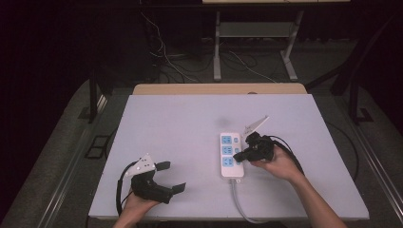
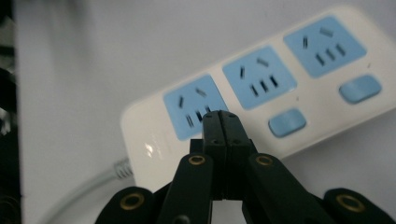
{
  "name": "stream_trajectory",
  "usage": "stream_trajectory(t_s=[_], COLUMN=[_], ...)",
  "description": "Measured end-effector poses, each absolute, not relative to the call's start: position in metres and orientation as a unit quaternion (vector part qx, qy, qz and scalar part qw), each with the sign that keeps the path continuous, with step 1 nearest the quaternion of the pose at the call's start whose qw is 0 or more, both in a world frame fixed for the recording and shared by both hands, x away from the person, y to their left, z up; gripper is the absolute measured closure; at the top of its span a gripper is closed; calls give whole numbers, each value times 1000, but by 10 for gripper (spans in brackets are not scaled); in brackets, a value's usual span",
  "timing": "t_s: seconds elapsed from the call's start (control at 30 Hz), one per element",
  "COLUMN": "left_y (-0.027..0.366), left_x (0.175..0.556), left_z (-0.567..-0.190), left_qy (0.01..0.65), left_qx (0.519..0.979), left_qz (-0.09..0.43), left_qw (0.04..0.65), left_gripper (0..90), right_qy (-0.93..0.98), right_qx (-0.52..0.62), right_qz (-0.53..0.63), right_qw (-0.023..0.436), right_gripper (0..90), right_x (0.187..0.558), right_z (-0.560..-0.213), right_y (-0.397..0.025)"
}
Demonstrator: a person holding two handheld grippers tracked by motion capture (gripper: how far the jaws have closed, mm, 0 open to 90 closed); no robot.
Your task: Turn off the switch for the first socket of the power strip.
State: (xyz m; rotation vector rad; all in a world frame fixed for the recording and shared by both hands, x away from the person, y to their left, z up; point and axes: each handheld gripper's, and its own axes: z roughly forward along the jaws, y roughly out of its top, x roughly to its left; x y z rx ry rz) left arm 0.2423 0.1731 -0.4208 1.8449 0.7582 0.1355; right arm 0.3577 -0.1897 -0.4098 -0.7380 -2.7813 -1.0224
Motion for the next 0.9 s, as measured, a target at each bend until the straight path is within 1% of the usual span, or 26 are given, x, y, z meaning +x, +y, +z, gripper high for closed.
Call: stream_trajectory(t_s=[0.1,0.33,0.9], left_y=[173,172,172], left_x=[242,242,241], left_z=[-421,-421,-421], left_qy=[318,319,320], left_qx=[777,776,775], left_qz=[56,55,55], left_qw=[541,541,542], left_gripper=[0,0,0], right_qy=[-915,-907,-893], right_qx=[-236,-243,-258], right_qz=[-323,-341,-368], right_qw=[46,52,35], right_gripper=[900,900,900], right_x=[358,355,349], right_z=[-407,-398,-381], right_y=[-191,-200,-224])
